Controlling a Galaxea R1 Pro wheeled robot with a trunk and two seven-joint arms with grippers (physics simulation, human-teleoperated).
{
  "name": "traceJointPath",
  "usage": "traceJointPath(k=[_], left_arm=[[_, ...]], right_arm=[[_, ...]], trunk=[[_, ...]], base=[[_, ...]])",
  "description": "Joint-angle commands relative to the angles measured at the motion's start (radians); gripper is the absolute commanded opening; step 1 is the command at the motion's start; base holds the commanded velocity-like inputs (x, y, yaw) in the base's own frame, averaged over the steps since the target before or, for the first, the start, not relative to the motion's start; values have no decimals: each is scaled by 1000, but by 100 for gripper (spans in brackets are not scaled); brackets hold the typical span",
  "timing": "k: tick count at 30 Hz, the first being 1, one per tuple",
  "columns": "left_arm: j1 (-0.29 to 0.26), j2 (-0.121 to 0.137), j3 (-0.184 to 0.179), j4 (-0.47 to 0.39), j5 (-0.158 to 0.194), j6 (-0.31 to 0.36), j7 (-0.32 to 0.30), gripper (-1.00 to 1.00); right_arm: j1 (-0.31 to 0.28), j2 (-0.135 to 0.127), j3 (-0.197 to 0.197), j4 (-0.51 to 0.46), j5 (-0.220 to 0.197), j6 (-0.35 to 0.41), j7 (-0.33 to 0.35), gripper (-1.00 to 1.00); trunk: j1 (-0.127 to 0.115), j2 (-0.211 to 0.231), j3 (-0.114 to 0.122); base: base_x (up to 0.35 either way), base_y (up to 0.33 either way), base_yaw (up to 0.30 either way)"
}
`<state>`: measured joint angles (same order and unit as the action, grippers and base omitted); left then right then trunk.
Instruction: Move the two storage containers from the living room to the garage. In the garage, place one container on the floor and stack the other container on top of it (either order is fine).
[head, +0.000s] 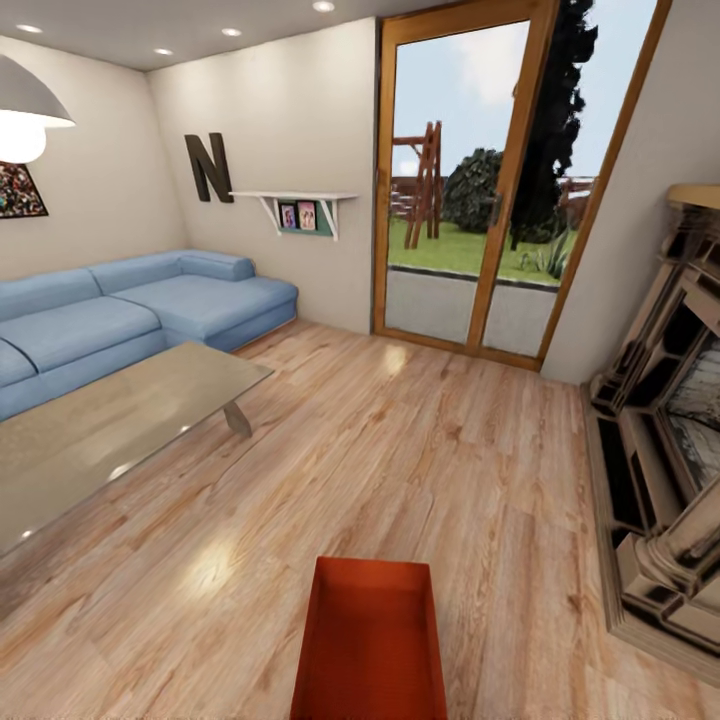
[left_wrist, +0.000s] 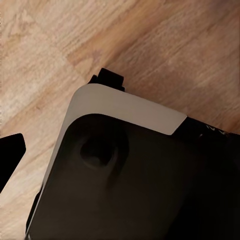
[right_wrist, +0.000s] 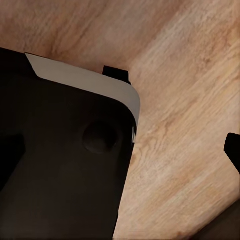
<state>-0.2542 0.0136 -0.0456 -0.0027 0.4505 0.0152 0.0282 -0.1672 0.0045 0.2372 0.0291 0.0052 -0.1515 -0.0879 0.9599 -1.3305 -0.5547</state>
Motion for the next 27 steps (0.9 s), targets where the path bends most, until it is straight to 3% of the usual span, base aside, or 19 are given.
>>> traceJointPath(k=[1,13,27], left_arm=[[0,0,-5,0,6,2,3,100],[0,2,-5,0,7,2,4,100],[0,2,-5,0,7,3,4,100]], right_arm=[[-1,1,5,3,0,-5,-4,100],[-1,0,4,3,-1,-5,-4,100],[-1,0,4,3,-1,-5,-4,100]], trunk=[[0,-1,-2],[0,-1,-21],[0,-1,-43]], base=[[0,0,0],[0,0,-43],[0,0,-132]])
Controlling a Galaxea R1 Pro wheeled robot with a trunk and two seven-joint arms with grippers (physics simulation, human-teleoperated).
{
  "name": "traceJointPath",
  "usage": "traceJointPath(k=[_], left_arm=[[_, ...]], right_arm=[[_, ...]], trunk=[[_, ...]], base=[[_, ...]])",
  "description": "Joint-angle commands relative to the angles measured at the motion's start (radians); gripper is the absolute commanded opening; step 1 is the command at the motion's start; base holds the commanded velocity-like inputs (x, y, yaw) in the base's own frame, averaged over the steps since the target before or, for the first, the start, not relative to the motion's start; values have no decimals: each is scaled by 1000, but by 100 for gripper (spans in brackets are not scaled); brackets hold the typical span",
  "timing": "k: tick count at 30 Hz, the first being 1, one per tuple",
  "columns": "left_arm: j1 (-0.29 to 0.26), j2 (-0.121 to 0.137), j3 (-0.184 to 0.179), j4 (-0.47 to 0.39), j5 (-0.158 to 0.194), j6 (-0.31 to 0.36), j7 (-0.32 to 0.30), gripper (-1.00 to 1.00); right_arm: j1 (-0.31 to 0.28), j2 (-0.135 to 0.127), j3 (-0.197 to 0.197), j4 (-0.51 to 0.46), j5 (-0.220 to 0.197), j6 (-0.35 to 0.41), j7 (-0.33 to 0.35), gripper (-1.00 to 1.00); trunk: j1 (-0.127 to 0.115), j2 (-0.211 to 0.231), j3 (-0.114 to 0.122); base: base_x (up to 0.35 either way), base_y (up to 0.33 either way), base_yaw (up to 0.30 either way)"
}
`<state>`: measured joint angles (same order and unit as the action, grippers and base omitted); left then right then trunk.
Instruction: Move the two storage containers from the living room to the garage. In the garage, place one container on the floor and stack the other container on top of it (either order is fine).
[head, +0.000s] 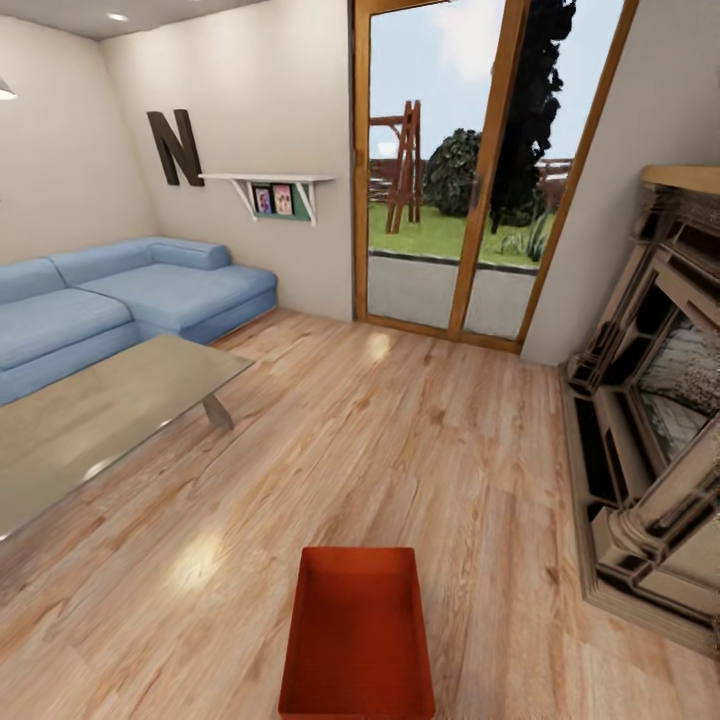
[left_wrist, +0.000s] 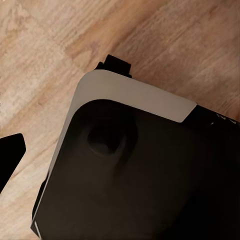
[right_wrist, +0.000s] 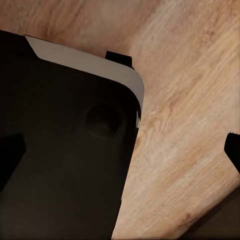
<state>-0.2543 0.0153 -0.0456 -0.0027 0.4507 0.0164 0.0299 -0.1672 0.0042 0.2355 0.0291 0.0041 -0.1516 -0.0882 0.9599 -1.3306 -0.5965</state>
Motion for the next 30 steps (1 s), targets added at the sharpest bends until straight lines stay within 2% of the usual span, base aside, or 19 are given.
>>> traceJointPath(k=[1,8,18,30], left_arm=[[0,0,-5,0,6,2,2,100],[0,0,-5,0,6,2,2,100],[0,0,-5,0,6,2,3,100],[0,0,-5,0,6,2,4,100]], right_arm=[[-1,0,5,3,0,-5,-4,100],[-1,0,5,3,0,-5,-4,100],[-2,0,5,3,0,-5,-4,100],[-1,0,5,3,0,-5,-4,100]], trunk=[[0,0,-2],[0,0,-13],[0,0,-28],[0,0,-46]], base=[[0,0,-145],[0,0,-93],[0,136,-6],[0,14,0]])
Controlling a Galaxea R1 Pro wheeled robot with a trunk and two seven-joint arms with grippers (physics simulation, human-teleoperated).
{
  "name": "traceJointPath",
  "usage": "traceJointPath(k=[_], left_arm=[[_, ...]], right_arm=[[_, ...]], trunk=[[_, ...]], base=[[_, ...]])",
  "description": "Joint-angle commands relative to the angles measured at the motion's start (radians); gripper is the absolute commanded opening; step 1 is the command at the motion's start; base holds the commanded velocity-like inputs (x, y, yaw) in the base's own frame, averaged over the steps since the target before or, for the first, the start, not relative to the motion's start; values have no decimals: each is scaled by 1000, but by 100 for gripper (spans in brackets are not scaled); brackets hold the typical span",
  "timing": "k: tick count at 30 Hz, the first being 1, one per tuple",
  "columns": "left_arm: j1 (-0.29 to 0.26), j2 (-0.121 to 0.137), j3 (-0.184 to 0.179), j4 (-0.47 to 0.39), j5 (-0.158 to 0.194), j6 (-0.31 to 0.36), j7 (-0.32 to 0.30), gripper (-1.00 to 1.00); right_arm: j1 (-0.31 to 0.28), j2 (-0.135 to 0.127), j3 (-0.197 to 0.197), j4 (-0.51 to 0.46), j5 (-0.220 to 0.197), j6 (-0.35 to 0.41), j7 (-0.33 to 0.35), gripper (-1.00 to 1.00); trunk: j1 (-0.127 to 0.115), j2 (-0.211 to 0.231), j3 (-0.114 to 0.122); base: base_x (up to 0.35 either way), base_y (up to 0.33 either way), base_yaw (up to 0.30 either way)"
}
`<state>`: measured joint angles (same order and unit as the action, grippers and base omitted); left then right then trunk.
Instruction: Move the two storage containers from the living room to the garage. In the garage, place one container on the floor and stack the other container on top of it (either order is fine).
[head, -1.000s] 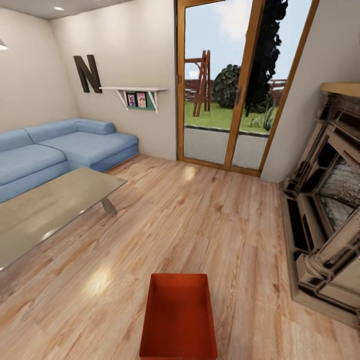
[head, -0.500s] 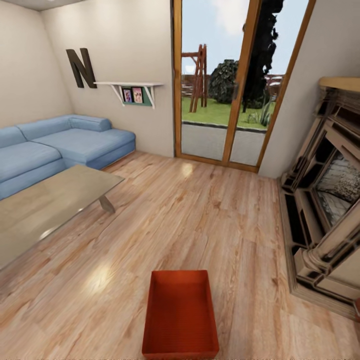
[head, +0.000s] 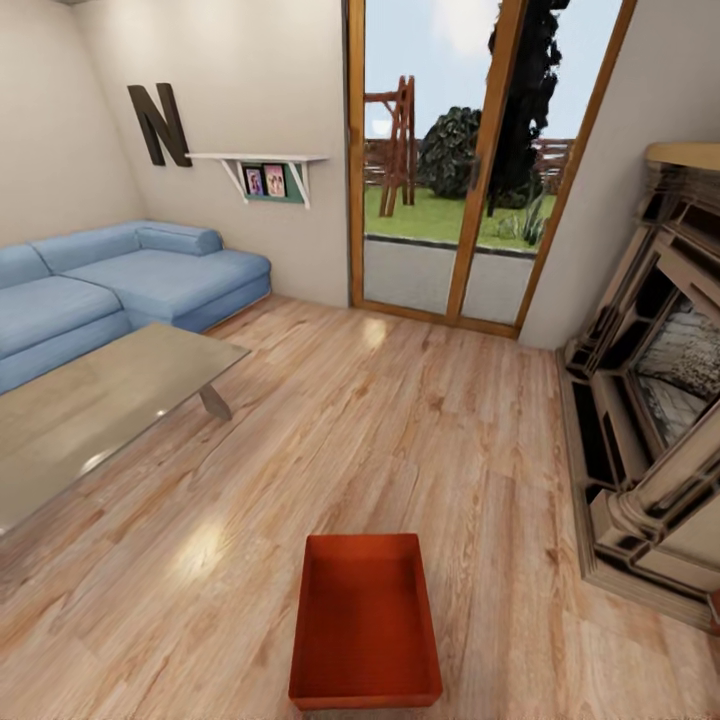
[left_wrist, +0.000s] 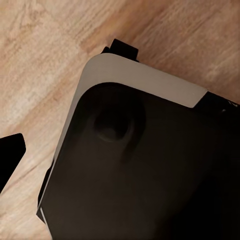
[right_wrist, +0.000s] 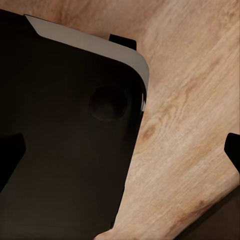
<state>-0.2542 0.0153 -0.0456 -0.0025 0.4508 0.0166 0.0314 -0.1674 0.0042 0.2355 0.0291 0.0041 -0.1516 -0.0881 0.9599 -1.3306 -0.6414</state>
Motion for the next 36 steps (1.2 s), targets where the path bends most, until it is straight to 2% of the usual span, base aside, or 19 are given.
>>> traceJointPath(k=[1,36], left_arm=[[0,0,-5,0,6,2,2,100],[0,0,-5,1,7,2,2,100]], right_arm=[[-1,0,5,3,1,-5,-4,100],[-1,0,5,3,1,-5,-4,100]], trunk=[[0,0,-2],[0,0,-56]], base=[[0,0,0],[0,-22,0]])
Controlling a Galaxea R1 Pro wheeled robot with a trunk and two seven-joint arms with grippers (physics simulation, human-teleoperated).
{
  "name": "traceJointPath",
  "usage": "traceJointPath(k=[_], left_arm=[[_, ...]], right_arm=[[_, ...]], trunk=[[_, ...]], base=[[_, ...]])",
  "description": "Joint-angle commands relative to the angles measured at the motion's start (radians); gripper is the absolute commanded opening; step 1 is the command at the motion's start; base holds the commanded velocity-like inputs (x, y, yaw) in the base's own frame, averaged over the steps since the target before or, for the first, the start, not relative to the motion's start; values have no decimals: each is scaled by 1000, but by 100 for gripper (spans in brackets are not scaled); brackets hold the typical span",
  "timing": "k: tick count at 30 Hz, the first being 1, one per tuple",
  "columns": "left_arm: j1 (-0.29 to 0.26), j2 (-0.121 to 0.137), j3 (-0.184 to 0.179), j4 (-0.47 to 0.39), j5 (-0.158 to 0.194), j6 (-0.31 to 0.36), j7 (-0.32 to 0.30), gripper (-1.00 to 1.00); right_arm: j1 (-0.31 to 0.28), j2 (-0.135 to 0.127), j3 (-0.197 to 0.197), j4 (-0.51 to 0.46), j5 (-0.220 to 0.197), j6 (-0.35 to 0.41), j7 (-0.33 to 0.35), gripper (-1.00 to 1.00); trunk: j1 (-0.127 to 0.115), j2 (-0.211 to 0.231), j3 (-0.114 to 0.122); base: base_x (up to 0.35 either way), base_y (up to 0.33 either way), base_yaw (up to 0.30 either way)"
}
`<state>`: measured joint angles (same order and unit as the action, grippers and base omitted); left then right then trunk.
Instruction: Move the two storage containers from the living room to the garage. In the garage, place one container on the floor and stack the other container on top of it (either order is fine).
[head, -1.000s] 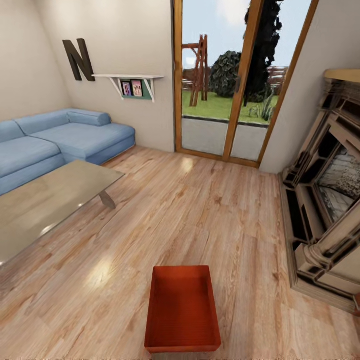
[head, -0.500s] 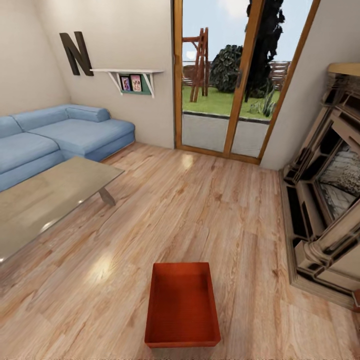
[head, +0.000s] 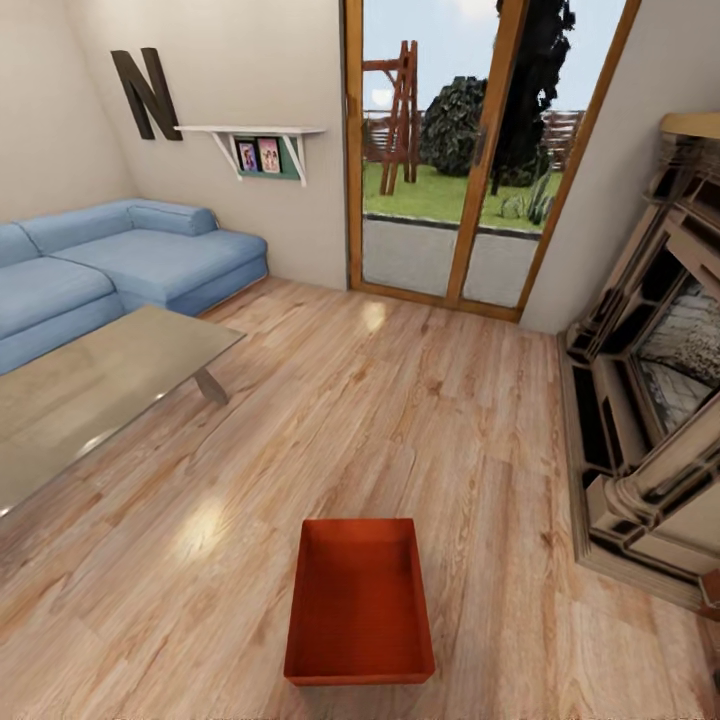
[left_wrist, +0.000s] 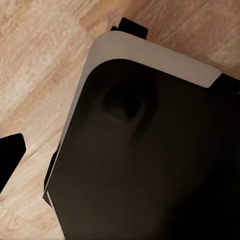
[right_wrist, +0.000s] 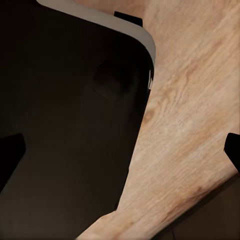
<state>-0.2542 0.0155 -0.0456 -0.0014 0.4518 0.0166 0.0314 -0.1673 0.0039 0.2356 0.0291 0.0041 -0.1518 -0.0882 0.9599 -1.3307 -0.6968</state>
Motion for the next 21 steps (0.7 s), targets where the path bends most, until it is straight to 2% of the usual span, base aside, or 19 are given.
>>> traceJointPath(k=[1,21], left_arm=[[0,0,-5,0,7,2,2,100],[0,0,-5,-1,7,2,2,100]], right_arm=[[-1,1,5,3,1,-5,-4,100],[-1,0,5,3,1,-6,-4,100]], trunk=[[0,0,-2],[0,0,-33]], base=[[0,-1,0],[0,0,0]])
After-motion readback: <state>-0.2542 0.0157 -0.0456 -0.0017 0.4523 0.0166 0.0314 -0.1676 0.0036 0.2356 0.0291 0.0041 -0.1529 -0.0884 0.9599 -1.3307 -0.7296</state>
